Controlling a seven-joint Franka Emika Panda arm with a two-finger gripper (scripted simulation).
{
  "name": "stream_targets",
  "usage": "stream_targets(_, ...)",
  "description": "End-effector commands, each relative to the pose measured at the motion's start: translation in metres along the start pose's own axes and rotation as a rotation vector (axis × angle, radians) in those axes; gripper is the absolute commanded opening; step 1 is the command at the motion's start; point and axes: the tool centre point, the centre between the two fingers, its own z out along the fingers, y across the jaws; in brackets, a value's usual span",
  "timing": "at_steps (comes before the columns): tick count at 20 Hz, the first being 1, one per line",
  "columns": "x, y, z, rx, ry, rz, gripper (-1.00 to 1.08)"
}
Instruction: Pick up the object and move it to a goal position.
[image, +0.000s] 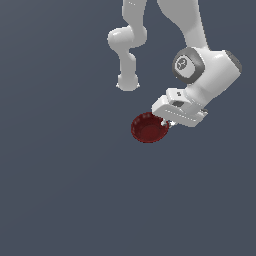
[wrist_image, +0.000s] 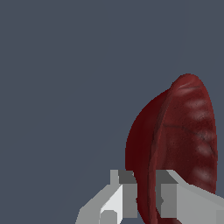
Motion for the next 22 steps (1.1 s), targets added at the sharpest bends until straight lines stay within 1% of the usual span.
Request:
stream_targets(1,-0.006,0.002,-0.027,0.000,0.001,0.001,-1.00)
stream_targets(6,-0.014,0.005,-0.067,0.001,0.001,0.000,-1.00)
stream_targets(11,-0.019,0.006,-0.093,0.001,0.001,0.001,-1.00)
stream_targets(16,-0.020,0.007,-0.104,0.001,0.001,0.001,-1.00)
stream_targets(22,-0.019,0.006,-0.100,0.000,0.001,0.002,-1.00)
